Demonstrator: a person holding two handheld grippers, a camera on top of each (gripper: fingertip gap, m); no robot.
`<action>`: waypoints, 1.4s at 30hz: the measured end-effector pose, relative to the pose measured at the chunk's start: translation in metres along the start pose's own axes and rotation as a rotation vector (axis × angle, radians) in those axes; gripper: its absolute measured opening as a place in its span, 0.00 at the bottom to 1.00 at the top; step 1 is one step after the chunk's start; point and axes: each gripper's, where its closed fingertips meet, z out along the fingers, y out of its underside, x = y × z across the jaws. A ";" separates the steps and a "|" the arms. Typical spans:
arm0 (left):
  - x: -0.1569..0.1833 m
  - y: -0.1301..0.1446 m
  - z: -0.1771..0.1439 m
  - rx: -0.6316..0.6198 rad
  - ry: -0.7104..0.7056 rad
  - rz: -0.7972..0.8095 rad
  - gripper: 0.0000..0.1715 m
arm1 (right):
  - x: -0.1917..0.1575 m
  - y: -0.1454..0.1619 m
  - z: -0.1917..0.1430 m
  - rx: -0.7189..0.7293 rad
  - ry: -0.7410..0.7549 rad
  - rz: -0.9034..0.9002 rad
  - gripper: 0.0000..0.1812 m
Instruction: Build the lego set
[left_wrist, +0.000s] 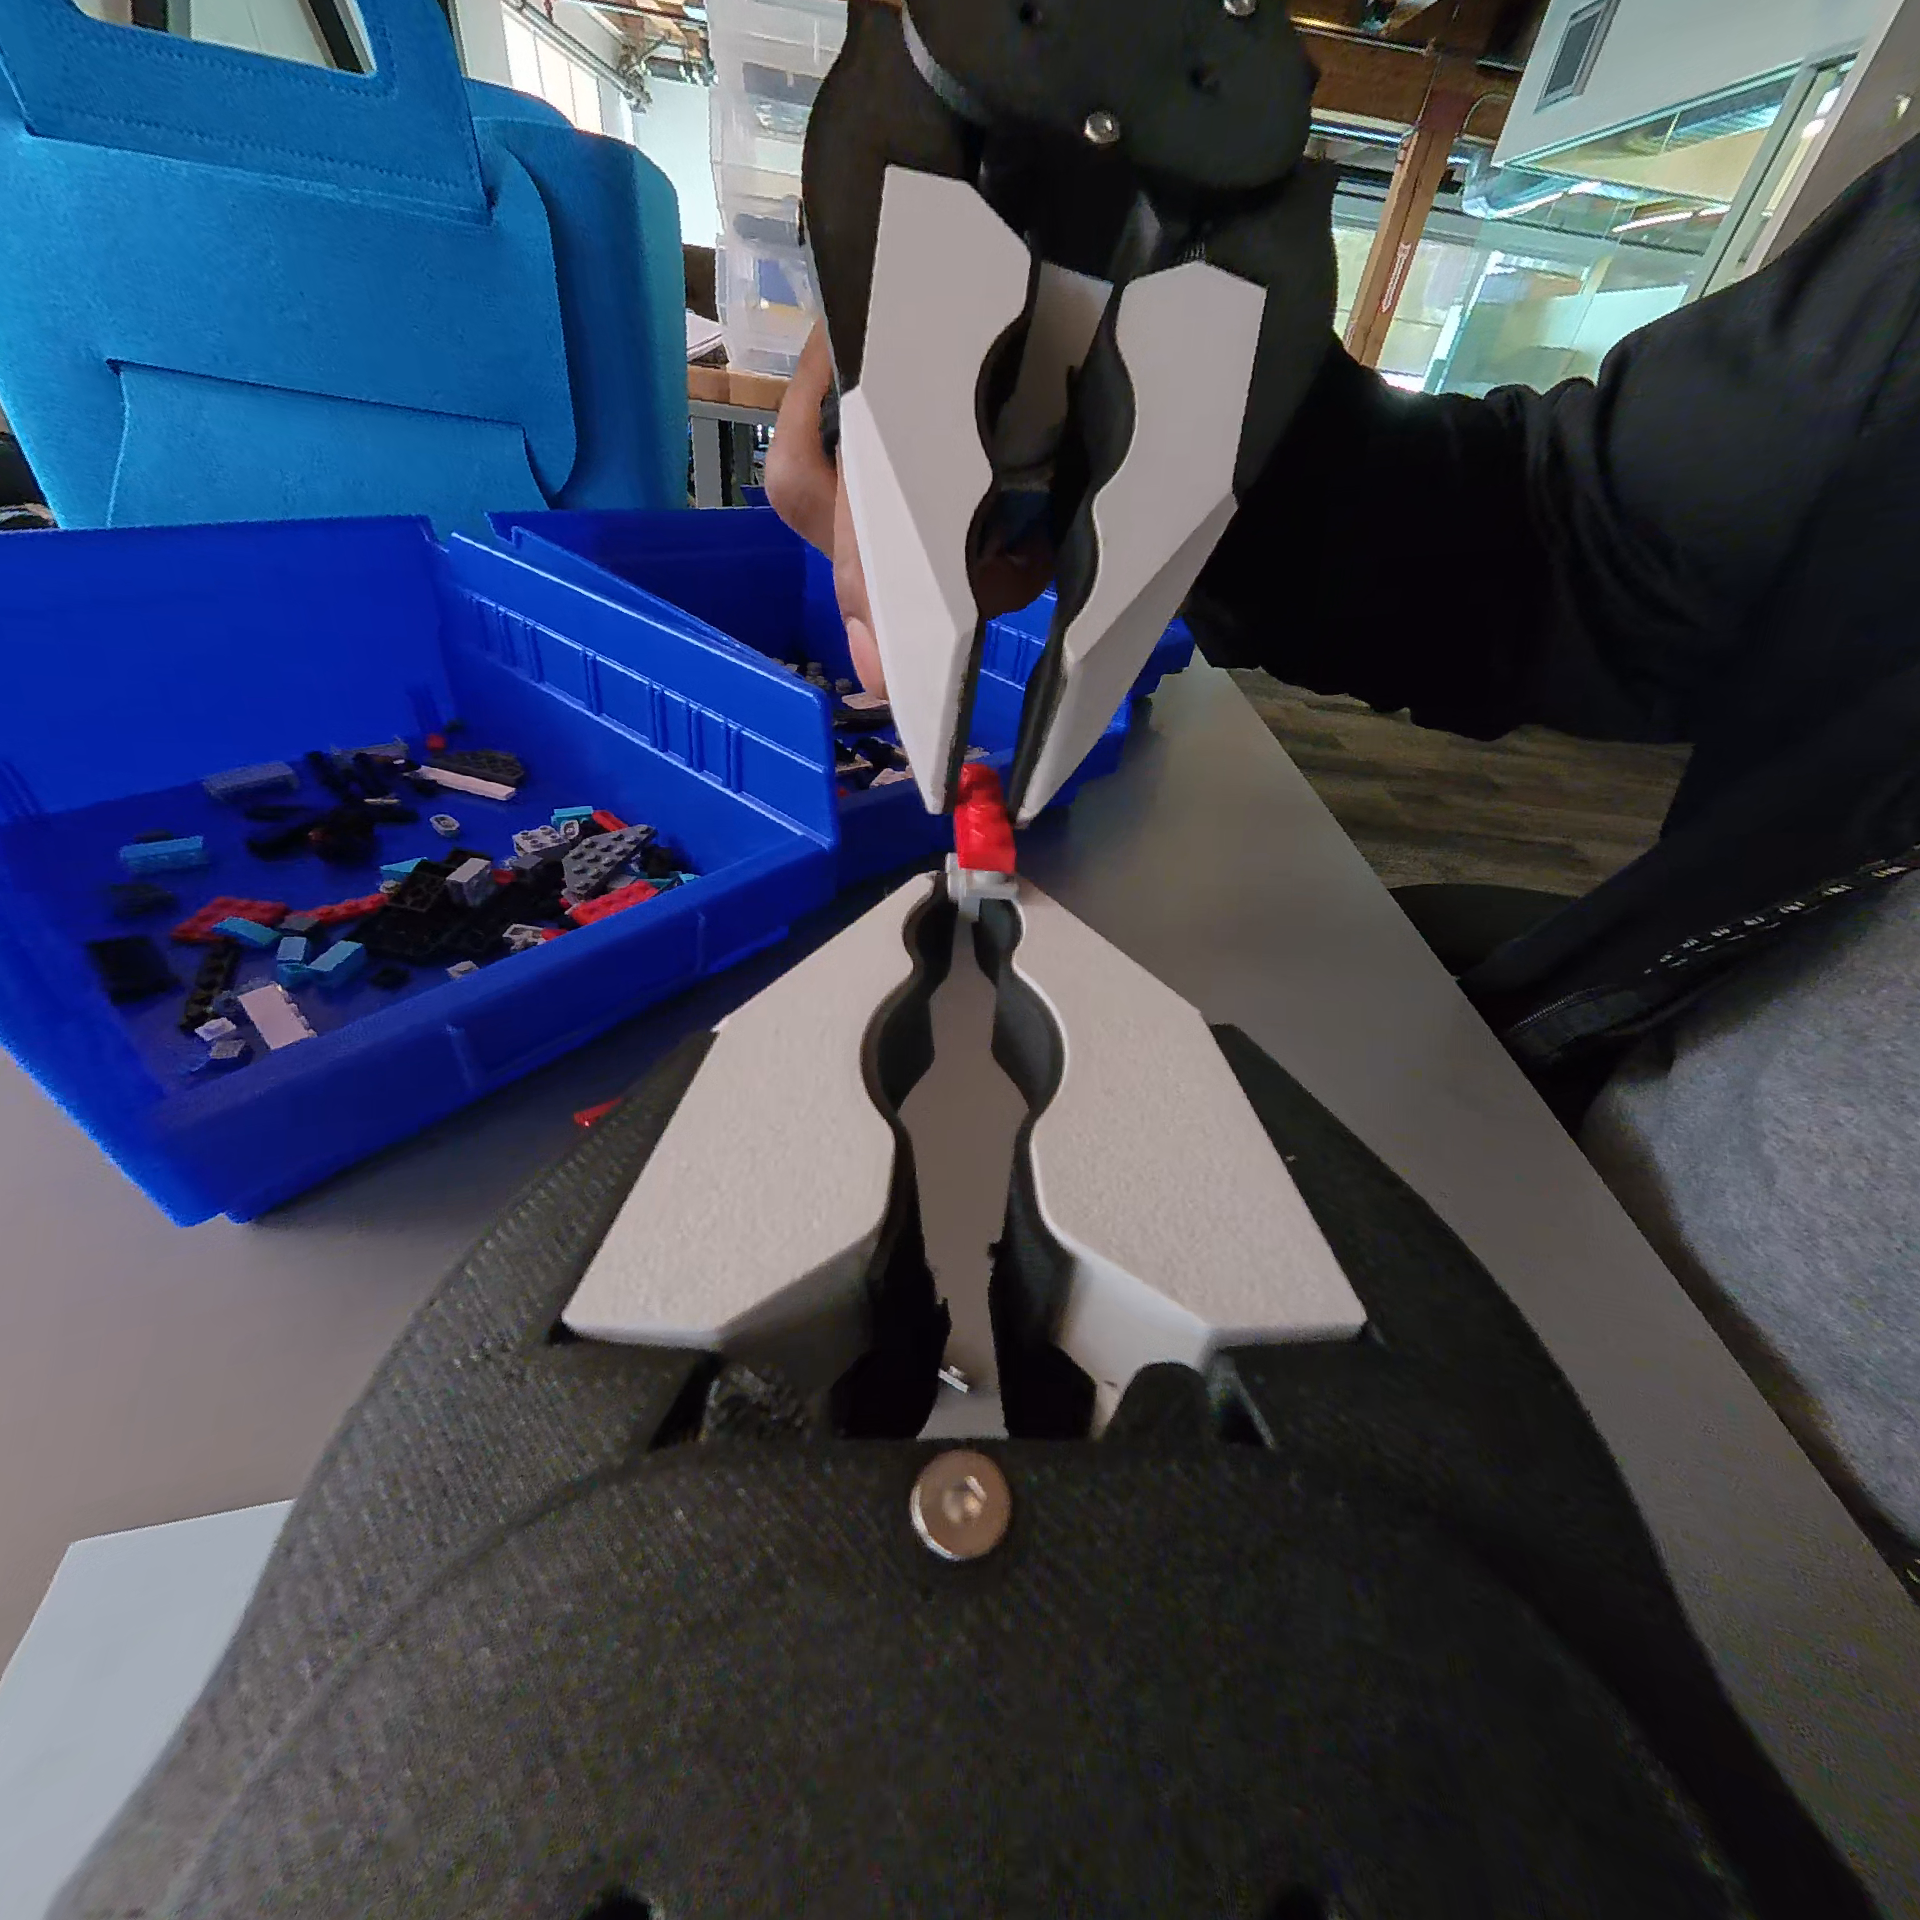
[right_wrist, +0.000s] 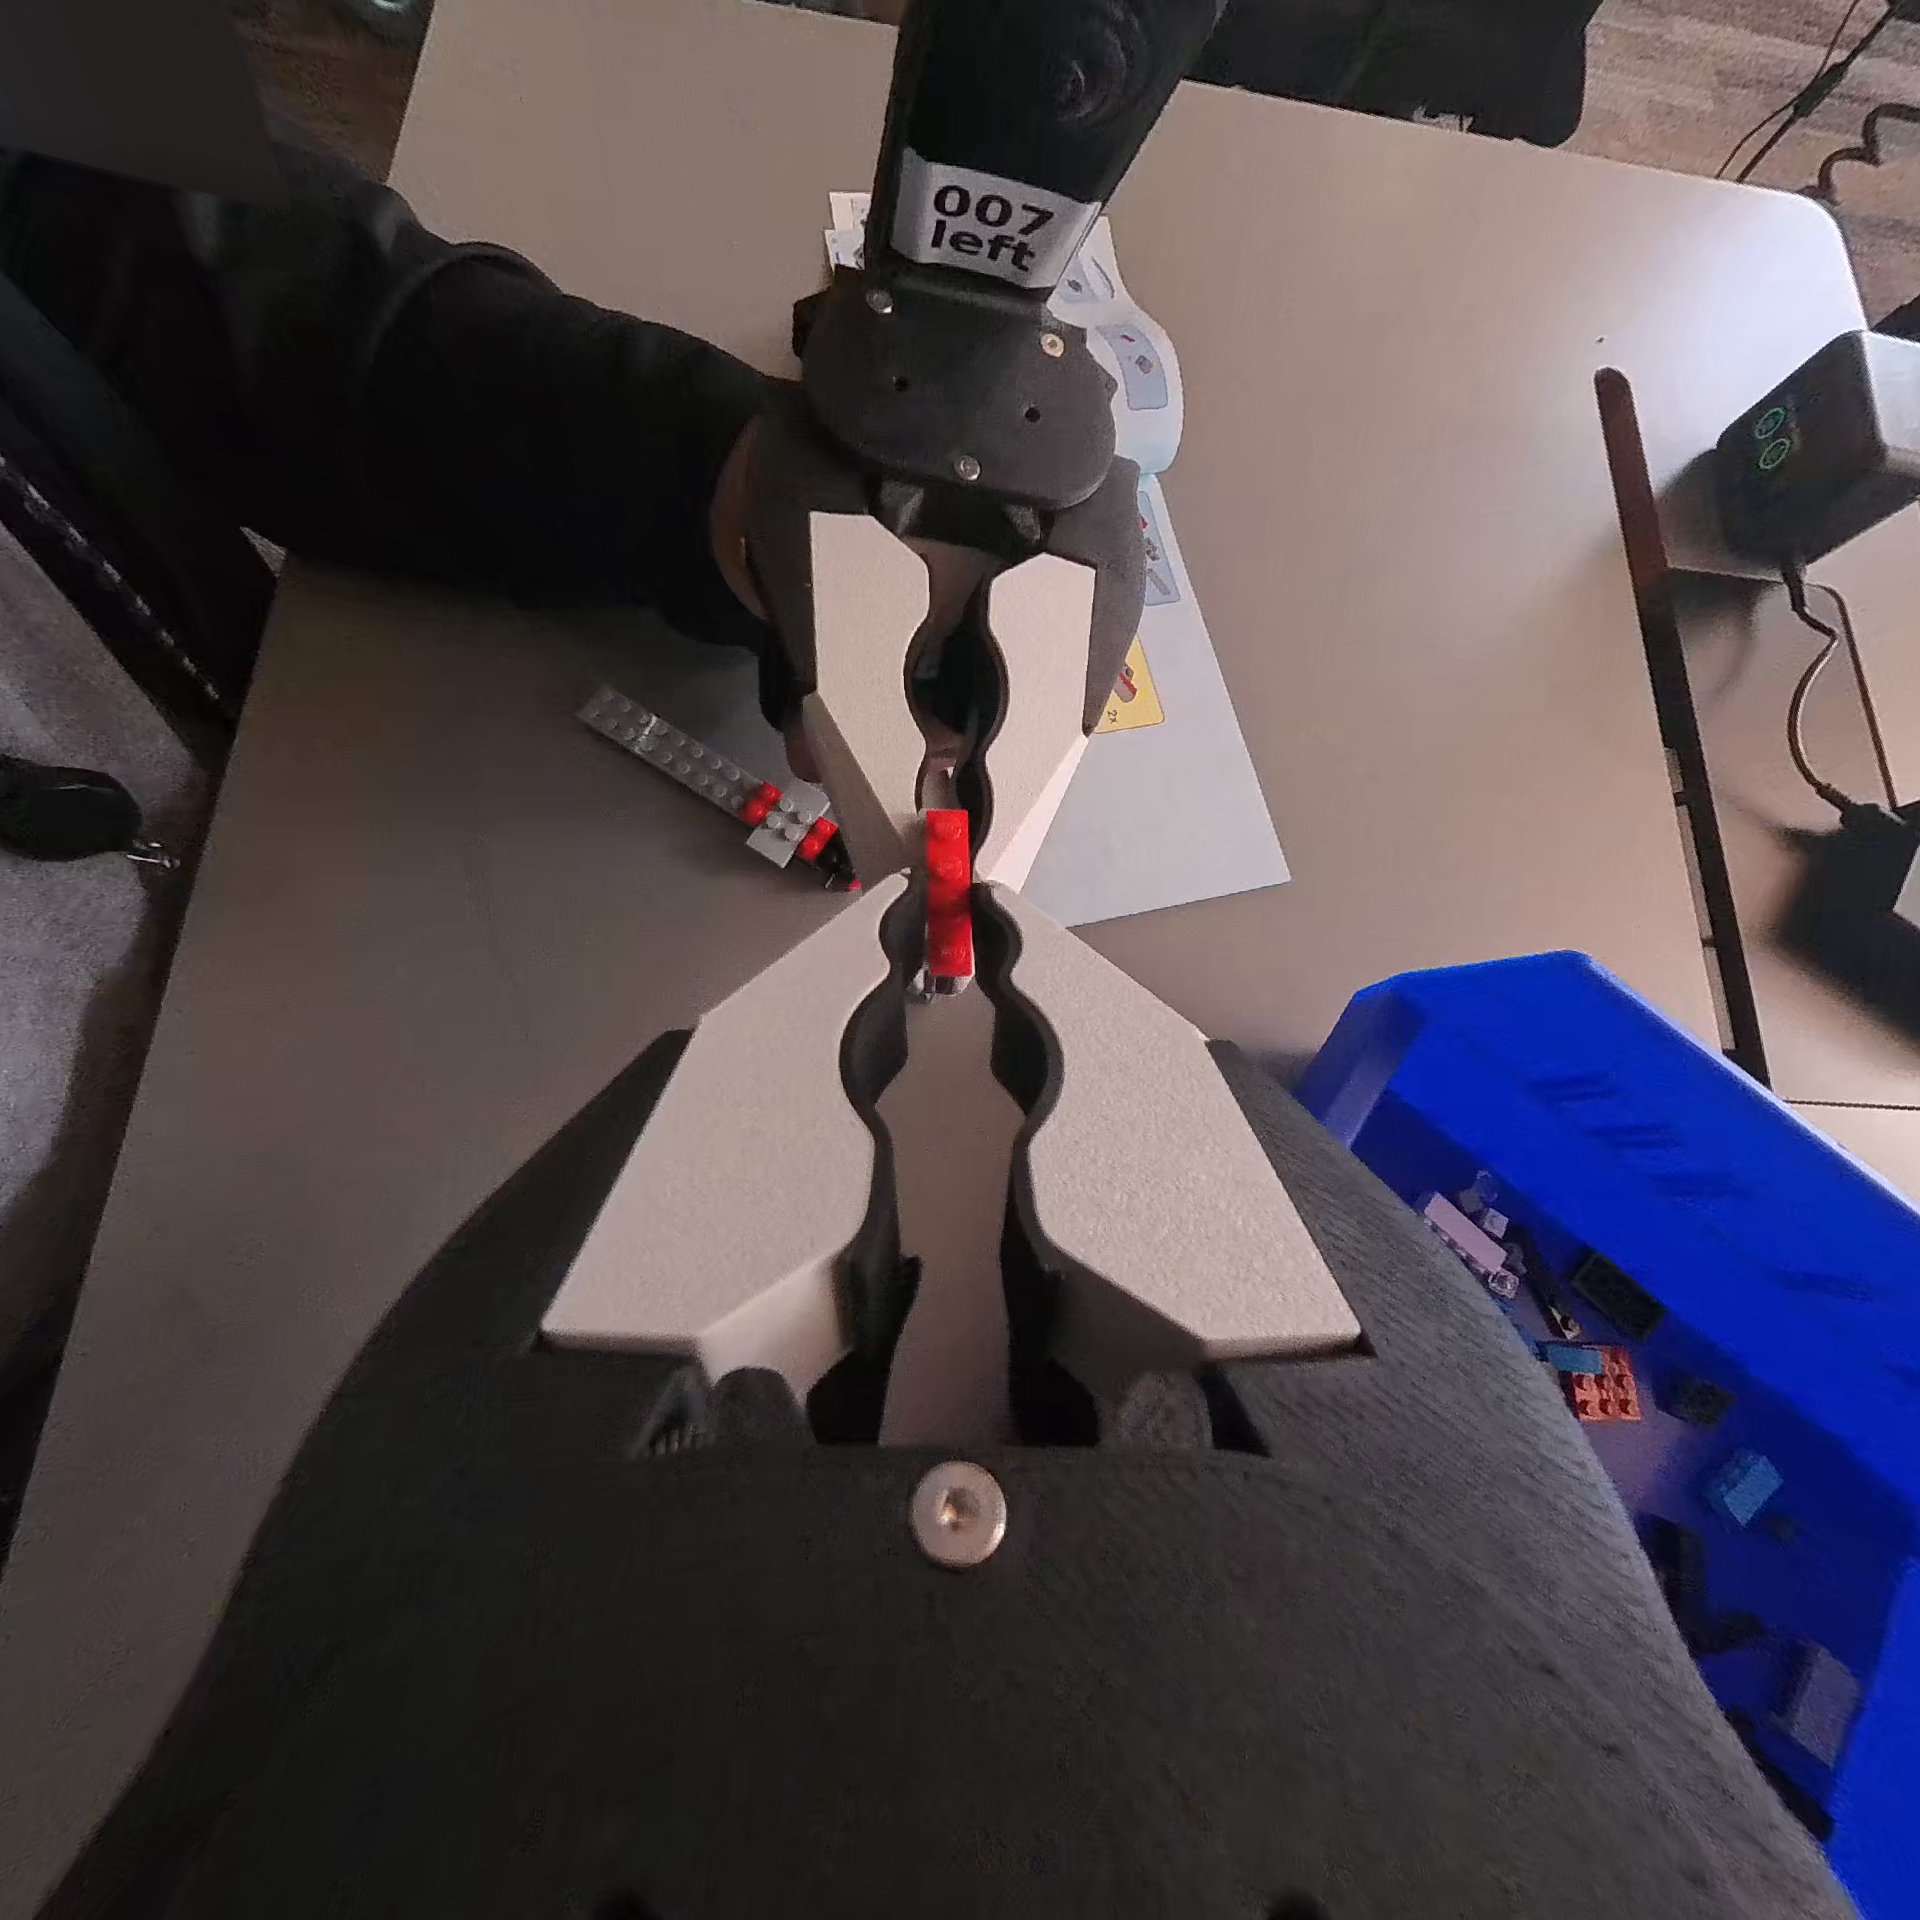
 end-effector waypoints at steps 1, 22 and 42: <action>0.000 0.000 0.000 0.000 -0.001 0.000 0.01 | 0.000 0.000 0.000 0.000 0.001 0.001 0.06; -0.001 -0.003 -0.001 0.018 -0.001 0.000 0.01 | 0.000 -0.001 0.003 0.003 0.003 0.014 0.07; -0.001 -0.006 -0.002 0.036 -0.002 0.000 0.01 | 0.000 -0.004 0.002 0.013 0.013 -0.008 0.08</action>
